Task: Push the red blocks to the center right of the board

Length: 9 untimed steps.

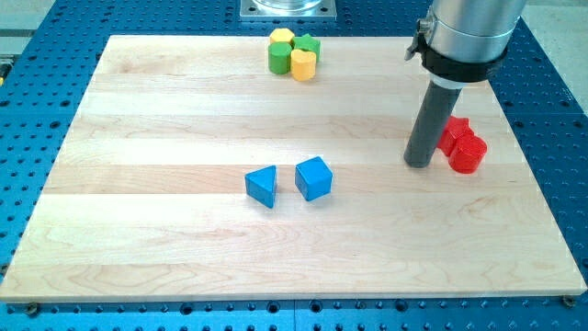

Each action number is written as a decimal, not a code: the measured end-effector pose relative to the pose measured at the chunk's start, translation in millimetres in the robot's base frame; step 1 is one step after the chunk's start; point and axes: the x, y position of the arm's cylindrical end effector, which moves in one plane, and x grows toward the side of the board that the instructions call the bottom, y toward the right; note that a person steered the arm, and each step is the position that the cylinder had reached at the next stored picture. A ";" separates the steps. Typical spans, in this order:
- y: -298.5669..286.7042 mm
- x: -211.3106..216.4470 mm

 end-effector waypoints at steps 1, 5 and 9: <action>7.6 -15.3; -6.0 22.9; 62.9 22.7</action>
